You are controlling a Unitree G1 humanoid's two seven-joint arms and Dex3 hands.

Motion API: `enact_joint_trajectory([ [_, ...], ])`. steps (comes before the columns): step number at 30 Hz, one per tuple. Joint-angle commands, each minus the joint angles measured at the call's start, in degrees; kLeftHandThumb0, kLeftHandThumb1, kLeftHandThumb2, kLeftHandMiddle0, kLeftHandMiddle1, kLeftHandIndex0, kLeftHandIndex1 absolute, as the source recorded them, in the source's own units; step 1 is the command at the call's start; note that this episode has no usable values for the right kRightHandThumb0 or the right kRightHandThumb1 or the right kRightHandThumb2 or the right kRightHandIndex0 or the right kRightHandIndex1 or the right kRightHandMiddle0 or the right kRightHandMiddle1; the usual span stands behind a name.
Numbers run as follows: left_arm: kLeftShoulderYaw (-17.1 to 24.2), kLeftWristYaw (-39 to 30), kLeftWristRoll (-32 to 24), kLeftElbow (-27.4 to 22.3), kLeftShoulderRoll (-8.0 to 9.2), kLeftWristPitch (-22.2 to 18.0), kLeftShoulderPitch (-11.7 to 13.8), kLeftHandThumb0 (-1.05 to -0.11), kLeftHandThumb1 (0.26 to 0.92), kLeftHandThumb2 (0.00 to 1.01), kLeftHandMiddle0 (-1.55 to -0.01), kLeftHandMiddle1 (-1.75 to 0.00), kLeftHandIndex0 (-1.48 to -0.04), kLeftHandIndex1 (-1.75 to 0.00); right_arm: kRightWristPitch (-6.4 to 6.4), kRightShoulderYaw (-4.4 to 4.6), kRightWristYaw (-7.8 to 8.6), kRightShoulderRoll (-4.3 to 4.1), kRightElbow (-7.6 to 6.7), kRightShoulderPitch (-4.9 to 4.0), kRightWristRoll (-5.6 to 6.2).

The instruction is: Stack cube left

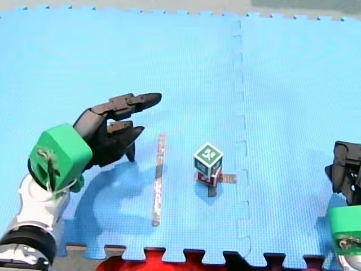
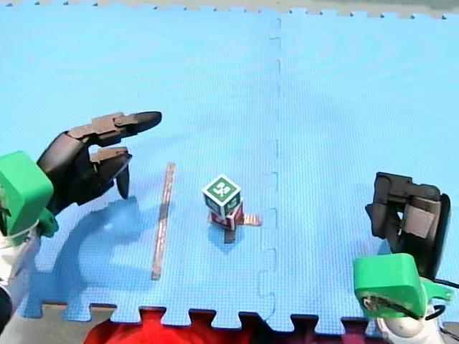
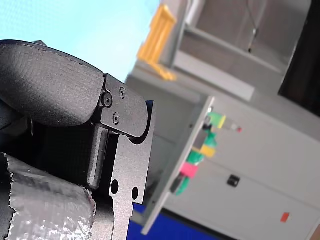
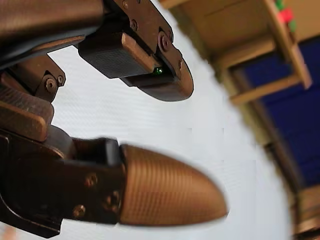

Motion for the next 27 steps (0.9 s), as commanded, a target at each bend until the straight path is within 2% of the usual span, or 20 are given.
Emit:
enact_joint_trajectory([
  [1, 0.6, 0.16, 0.44, 0.23, -0.24, -0.36, -0.27, -1.048, 0.921, 0.76, -0.66, -1.73, -0.62, -0.01, -0.61, -0.41, 0.75, -0.74, 0.61, -0.12, 0.54],
  [3, 0.87, -0.64, 0.66, 0.31, -0.33, 0.04, -0.5, -1.048, 0.921, 0.81, -0.62, -1.27, -0.57, -0.01, -0.94, -0.55, 1.27, -0.95, 0.82, -0.2, 0.7],
  [5, 0.84, -1.03, 1.25, 0.36, -0.27, 0.3, -0.53, -1.048, 0.921, 0.83, -0.62, -0.98, -0.53, 0.0, -1.17, -0.69, 1.61, -1.08, 0.88, -0.2, 0.72],
  [8, 0.34, -1.13, 2.68, 0.26, -0.08, 1.15, -0.23, -1.048, 0.921, 0.84, -0.62, -0.4, -0.46, 0.0, -1.2, -0.76, 2.06, -1.33, 1.02, -0.21, 0.56],
  [10, 0.54, -1.3, 2.83, 0.18, -0.31, 1.61, 0.13, -1.048, 0.921, 0.84, -0.56, -0.21, -0.42, 0.0, -1.09, -0.68, 2.23, -1.49, 1.1, -0.24, 0.34],
  [11, 0.66, -1.16, 2.87, 0.16, -0.52, 1.74, 0.28, -1.048, 0.921, 0.85, -0.52, -0.14, -0.38, 0.0, -1.04, -0.66, 2.31, -1.58, 1.15, -0.25, 0.25],
  [15, 0.91, 0.02, 3.33, 0.02, -1.22, 1.93, 0.63, -1.048, 0.921, 0.85, -0.44, -0.06, -0.3, 0.0, -0.91, -0.65, 2.48, -2.0, 1.46, -0.27, 0.04],
  [19, 0.98, 0.26, 3.53, -0.26, -1.69, 2.38, 0.54, -1.048, 0.921, 0.85, -0.41, -0.04, -0.27, 0.0, -1.36, -0.88, 3.6, -2.72, 2.16, -0.26, 0.63],
  [27, 0.52, 1.91, 4.56, -0.88, -2.97, 4.2, 0.75, -1.048, 0.921, 0.88, -0.37, -0.01, -0.22, 0.0, -3.34, -1.38, 6.44, -4.18, 3.59, -0.28, 1.82],
])
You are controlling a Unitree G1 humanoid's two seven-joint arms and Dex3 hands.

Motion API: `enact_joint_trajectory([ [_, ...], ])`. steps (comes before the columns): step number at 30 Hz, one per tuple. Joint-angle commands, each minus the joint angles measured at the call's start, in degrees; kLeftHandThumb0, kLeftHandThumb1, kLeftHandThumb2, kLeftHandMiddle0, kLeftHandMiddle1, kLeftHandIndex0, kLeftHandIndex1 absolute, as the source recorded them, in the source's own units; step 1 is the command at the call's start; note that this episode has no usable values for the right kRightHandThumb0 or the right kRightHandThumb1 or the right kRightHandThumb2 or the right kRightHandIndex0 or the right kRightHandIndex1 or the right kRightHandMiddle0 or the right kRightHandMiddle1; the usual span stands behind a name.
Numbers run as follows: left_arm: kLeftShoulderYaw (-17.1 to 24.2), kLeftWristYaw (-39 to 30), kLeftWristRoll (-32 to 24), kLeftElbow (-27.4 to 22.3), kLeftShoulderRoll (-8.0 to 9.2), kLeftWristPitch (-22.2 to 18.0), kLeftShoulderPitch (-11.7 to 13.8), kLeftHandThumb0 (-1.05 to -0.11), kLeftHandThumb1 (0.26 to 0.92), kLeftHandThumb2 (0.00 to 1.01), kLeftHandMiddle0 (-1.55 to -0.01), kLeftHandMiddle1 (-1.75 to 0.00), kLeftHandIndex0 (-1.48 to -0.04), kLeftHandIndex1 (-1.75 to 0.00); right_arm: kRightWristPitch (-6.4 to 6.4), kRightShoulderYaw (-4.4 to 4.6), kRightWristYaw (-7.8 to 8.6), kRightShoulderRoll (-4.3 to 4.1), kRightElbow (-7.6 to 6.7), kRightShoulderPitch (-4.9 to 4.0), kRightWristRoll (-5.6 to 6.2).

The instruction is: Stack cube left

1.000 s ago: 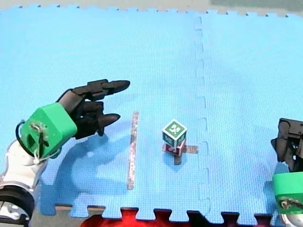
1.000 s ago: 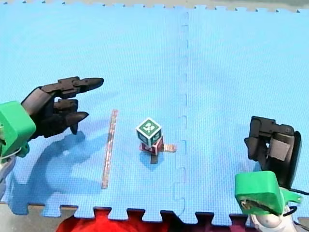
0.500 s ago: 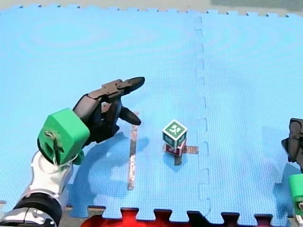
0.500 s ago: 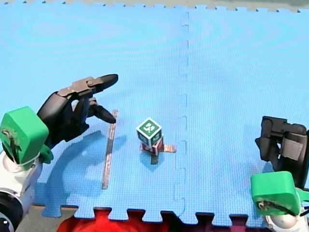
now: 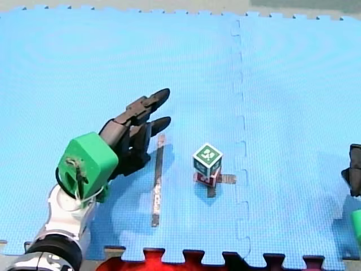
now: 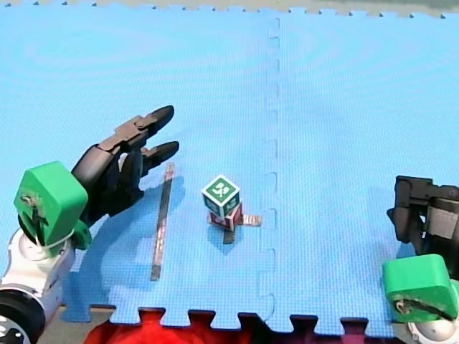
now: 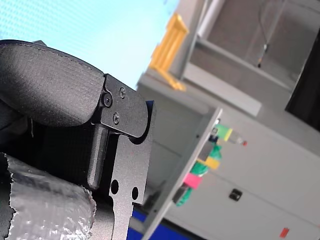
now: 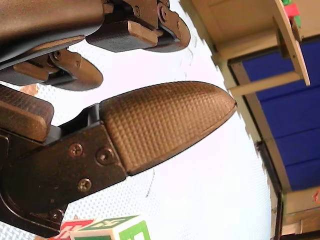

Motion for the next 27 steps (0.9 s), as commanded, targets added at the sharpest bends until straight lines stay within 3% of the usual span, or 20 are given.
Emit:
enact_joint_trajectory([
  [1, -0.23, 0.51, 0.36, -0.27, -0.14, 0.54, 0.22, -1.048, 0.921, 0.88, -0.36, 0.0, -0.21, 0.0, -0.92, -0.3, 0.72, -0.85, 0.49, 0.04, 0.49],
  [5, -0.34, 1.16, 0.38, -0.52, -0.8, 1.19, 0.46, -1.048, 0.921, 0.9, -0.34, 0.0, -0.2, 0.0, -2.12, -0.61, 2.15, -1.41, 1.2, 0.18, 1.13],
  [11, 1.42, 1.11, -1.93, -0.81, -2.44, 2.51, 1.13, -1.048, 0.921, 0.92, -0.33, 0.0, -0.21, 0.0, -2.82, -1.13, 3.64, -1.82, 2.08, 0.12, 1.86],
  [20, 3.58, 1.12, -3.85, -0.44, -2.19, 3.35, 1.81, -1.048, 0.921, 0.93, -0.34, -0.01, -0.21, -0.01, -3.77, -1.99, 6.43, -2.39, 3.29, 0.15, 3.38],
  [27, 5.43, 2.39, -4.85, -0.07, -1.5, 3.04, 2.23, -1.048, 0.921, 0.95, -0.33, 0.0, -0.17, 0.0, -4.25, -2.3, 7.01, -2.34, 3.54, 0.27, 3.41],
])
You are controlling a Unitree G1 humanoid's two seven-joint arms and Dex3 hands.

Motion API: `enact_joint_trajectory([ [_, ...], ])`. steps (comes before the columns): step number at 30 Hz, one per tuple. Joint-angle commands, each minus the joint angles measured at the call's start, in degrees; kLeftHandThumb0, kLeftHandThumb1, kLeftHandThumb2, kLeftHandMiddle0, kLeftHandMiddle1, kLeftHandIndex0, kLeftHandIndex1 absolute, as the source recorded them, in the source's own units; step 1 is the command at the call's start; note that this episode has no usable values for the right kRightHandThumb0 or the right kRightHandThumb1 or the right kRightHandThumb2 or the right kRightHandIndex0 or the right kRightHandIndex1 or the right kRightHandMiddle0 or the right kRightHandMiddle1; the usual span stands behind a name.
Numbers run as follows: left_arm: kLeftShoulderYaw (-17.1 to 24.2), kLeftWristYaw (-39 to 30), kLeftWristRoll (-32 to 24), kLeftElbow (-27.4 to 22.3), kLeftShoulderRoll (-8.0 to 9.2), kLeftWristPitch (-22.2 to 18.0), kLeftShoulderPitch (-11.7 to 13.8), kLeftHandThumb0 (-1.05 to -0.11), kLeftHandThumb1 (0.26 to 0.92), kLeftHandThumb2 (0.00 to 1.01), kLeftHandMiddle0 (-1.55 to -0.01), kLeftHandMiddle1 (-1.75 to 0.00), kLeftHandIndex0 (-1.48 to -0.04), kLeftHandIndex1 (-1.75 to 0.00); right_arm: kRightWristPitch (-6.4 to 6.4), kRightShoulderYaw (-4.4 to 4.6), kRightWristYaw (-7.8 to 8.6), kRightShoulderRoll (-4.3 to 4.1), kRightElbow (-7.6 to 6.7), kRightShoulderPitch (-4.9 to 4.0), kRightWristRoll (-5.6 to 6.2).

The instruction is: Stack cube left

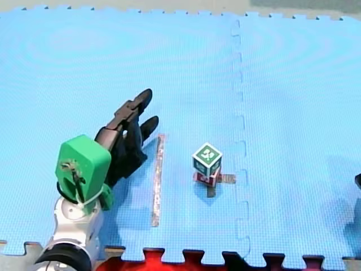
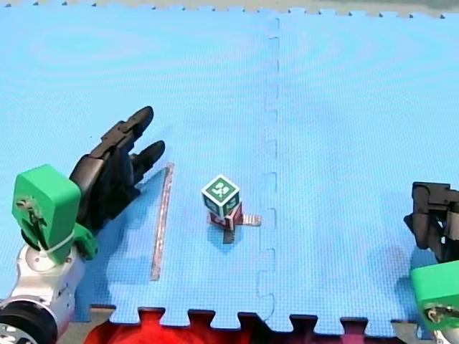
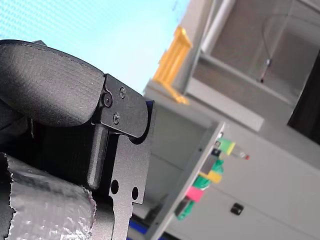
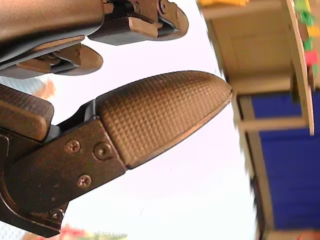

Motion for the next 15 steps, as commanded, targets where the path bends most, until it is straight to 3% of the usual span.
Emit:
enact_joint_trajectory([
  [1, -0.23, 0.83, 0.67, 0.23, 0.63, -0.44, 0.19, -1.048, 0.921, 0.94, -0.33, 0.0, -0.16, 0.0, -0.3, -0.24, 0.12, -0.31, 0.18, 0.13, 0.2],
  [10, -0.26, 2.87, 1.76, 0.17, 1.52, -0.47, 0.26, -1.048, 0.921, 0.95, -0.32, 0.0, -0.15, 0.0, -0.48, -0.19, -0.32, -0.31, -0.01, 0.38, -0.4],
  [15, -0.34, 2.73, 2.07, 0.21, 2.08, -0.86, 0.18, -1.048, 0.921, 0.95, -0.32, 0.0, -0.14, 0.0, 0.37, -0.03, -1.12, 0.01, -0.26, 0.35, -0.93],
])
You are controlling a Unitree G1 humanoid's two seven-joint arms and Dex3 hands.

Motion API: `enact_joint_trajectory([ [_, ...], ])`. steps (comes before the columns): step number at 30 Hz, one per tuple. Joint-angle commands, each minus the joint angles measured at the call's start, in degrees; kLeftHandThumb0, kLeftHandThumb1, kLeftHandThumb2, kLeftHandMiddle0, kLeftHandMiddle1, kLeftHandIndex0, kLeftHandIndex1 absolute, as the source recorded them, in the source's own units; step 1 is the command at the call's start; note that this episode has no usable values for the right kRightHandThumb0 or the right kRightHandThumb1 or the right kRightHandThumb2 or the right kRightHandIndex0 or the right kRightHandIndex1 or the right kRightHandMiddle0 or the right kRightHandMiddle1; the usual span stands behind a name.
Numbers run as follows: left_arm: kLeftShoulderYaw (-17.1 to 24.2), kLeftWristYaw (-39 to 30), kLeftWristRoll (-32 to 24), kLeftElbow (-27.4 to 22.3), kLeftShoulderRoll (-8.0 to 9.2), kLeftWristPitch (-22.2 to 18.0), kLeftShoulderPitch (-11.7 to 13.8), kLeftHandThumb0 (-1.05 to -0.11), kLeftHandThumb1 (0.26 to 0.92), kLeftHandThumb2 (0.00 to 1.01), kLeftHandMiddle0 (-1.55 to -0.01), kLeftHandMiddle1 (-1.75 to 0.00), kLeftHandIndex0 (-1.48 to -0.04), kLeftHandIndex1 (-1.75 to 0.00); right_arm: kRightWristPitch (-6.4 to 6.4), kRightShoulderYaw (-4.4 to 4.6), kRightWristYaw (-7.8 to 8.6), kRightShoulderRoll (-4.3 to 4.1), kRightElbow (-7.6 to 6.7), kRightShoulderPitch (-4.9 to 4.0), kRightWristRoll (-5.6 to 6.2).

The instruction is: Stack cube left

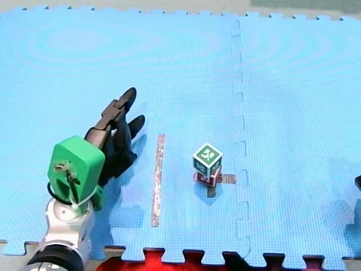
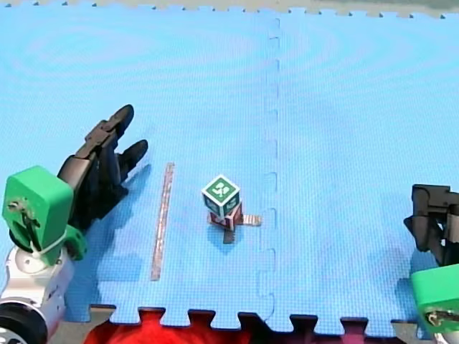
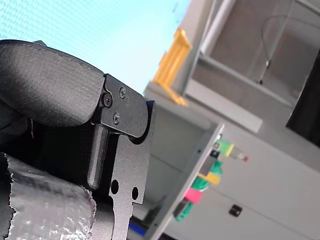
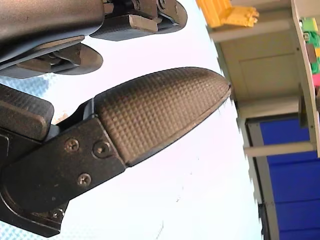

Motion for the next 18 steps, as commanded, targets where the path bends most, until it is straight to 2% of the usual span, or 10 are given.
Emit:
enact_joint_trajectory([
  [1, -0.06, -0.07, 0.16, 0.1, 0.68, -0.44, -0.02, -1.048, 0.921, 0.95, -0.32, 0.0, -0.14, 0.0, 0.52, 0.02, -0.56, 0.03, -0.23, 0.05, -0.22],
  [12, 0.67, -3.79, -0.89, -0.38, 1.9, -1.23, 0.0, -1.048, 0.921, 0.95, -0.32, 0.0, -0.14, 0.0, 2.29, 0.89, -3.24, 1.06, 0.29, -0.98, -1.74],
  [18, 1.16, -6.07, -1.87, -0.71, 2.35, -1.72, 0.54, -1.048, 0.921, 0.95, -0.32, 0.0, -0.15, 0.0, 2.26, 1.52, -3.94, 1.4, 0.59, -0.92, -2.18],
])
